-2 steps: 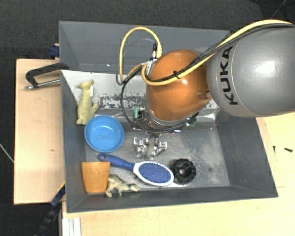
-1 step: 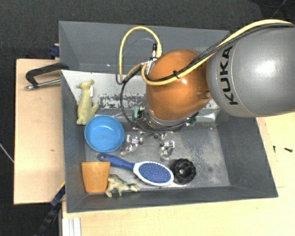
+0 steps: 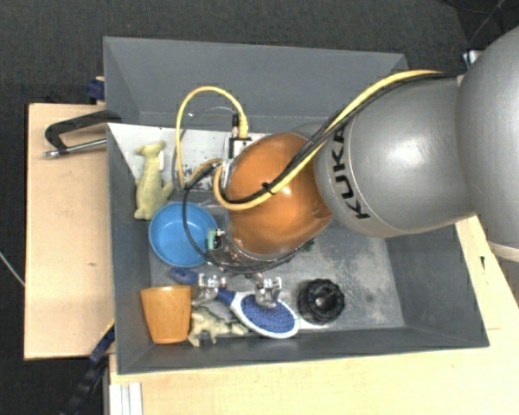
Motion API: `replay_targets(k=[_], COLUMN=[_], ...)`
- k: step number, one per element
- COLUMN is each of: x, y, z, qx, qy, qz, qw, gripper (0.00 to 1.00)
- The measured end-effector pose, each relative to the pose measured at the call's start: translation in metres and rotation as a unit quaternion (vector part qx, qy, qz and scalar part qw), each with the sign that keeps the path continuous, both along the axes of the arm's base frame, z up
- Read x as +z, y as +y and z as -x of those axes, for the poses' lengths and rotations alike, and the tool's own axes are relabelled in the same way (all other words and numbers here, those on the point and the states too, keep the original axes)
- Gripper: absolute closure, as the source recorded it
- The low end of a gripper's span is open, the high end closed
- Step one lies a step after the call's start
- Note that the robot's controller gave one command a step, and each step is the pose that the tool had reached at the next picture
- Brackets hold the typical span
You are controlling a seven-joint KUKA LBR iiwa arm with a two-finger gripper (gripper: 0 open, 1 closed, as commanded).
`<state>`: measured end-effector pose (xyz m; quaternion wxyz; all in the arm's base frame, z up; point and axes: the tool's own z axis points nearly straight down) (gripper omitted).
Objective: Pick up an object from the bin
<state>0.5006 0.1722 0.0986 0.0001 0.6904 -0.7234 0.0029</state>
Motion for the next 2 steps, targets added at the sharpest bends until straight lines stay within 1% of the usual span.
replay_targets(k=[1, 2], x=[-0.0256, -0.0255], y=[-0.0276, -0.0243], z=[-0.0354, -0.0331], qx=[0.185, 0.186], qy=[-0.0040, -0.0014], qz=[-0.004, -0.006], qw=[0.9828, 0.9825], gripper=[0.00, 1.00])
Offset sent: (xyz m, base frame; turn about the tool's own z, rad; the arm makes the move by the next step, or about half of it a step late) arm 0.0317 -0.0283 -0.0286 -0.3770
